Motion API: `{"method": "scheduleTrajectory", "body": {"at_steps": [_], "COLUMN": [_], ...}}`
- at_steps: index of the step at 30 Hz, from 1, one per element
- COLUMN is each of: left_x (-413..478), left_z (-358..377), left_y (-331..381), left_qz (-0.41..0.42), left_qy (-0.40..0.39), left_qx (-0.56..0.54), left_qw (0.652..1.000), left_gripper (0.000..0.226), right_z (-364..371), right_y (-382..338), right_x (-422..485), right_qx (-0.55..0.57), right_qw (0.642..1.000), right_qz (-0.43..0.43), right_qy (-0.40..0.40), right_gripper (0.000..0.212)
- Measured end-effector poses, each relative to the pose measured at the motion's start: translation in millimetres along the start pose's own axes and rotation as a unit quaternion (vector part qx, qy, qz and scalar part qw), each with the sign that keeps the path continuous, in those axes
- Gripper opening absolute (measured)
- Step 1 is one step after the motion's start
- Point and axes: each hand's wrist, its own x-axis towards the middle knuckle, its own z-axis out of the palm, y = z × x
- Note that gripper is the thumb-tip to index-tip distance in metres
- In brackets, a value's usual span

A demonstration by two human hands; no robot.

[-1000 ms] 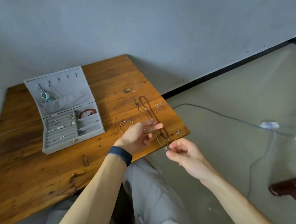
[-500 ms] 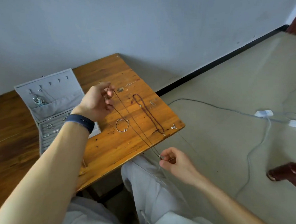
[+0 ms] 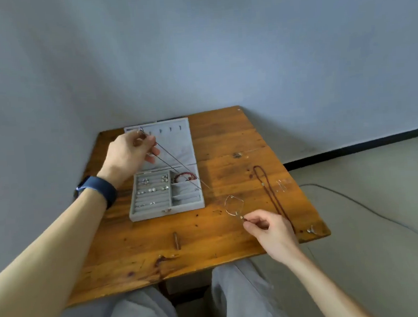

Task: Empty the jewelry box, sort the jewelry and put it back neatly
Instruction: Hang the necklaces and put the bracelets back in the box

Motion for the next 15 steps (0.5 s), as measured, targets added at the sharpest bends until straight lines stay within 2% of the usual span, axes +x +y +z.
{"method": "scheduleTrajectory", "body": {"at_steps": [2, 6, 10, 15], "left_x": [4, 19, 30, 43], "left_z": [-22, -57, -84, -94], "left_y": [-3, -4, -3, -3], "left_qz": [0.013, 0.021, 0.03, 0.04], "left_qy": [0.072, 0.173, 0.222, 0.27], "left_qx": [0.033, 0.028, -0.019, -0.096], "left_qw": [0.997, 0.984, 0.974, 0.957], "left_gripper": [0.025, 0.031, 0.033, 0.025], "right_z": [11, 40, 63, 94], "right_y": [-16, -57, -102, -146], "right_x": [32, 109, 186, 253], "right_qx": [-0.034, -0.103, -0.135, -0.105], "right_qw": [0.999, 0.991, 0.984, 0.984], "right_qz": [-0.028, -0.085, -0.115, -0.142], "right_qy": [-0.007, 0.004, 0.01, -0.005], "right_gripper": [0.012, 0.014, 0.015, 0.01]}}
